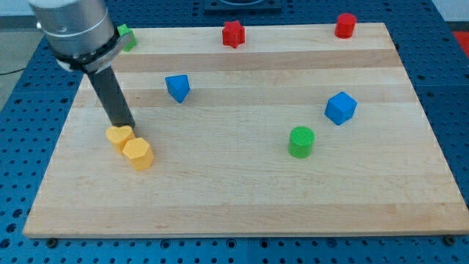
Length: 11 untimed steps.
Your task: Push the yellow heart closer to yellow hexagon
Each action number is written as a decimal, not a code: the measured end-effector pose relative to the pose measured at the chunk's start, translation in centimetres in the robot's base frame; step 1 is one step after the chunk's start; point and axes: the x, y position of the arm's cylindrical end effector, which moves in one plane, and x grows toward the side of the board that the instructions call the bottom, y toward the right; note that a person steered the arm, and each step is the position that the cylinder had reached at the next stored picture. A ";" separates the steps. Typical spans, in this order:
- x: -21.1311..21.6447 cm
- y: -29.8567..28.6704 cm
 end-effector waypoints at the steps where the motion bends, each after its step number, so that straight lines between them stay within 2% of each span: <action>1: 2.3 0.1; 4: 7.5 3.4; 9: 10.1 -3.7; 11: 11.2 -4.4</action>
